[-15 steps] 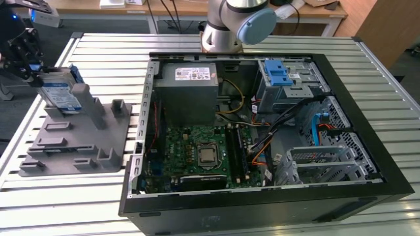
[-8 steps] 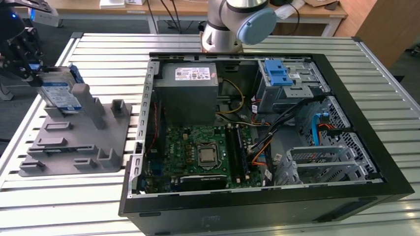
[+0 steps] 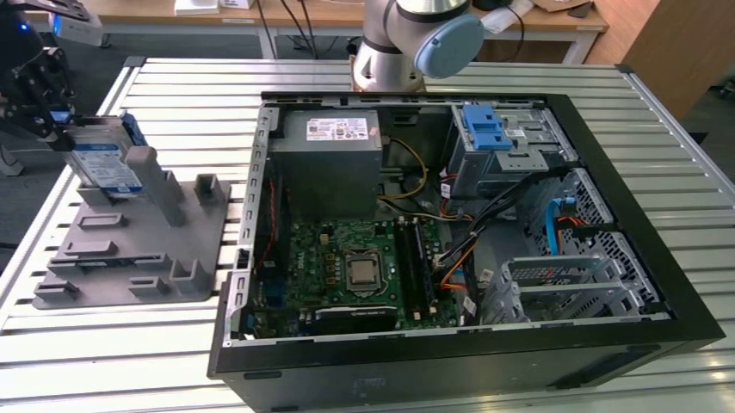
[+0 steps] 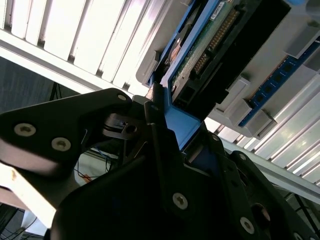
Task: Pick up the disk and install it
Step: 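Pick up the disk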
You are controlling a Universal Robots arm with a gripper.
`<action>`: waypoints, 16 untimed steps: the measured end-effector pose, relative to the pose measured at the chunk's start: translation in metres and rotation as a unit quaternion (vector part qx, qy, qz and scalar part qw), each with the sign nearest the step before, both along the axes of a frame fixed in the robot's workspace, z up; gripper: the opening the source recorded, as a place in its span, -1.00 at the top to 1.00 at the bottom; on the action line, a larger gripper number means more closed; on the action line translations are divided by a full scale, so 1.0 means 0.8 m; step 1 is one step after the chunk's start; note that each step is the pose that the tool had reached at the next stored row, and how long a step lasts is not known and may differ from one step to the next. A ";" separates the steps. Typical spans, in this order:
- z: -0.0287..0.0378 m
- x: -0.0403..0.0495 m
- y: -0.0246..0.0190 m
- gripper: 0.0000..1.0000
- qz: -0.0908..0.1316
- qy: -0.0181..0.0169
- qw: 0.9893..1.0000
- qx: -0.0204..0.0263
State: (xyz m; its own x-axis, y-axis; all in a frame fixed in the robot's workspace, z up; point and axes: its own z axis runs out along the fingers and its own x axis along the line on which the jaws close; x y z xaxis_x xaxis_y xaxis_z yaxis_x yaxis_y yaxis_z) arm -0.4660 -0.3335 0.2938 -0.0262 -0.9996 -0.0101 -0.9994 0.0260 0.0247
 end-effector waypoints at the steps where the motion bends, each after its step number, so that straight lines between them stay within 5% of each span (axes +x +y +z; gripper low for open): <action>1: 0.0004 0.000 0.0000 0.26 0.000 0.000 1.000 0.000; 16: 0.0047 0.000 0.0000 0.26 0.000 0.000 1.000 0.000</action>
State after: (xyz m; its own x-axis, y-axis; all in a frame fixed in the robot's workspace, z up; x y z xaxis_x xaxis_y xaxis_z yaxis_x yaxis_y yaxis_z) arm -0.4660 -0.3334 0.2975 -0.0263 -0.9996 -0.0101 -0.9994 0.0260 0.0249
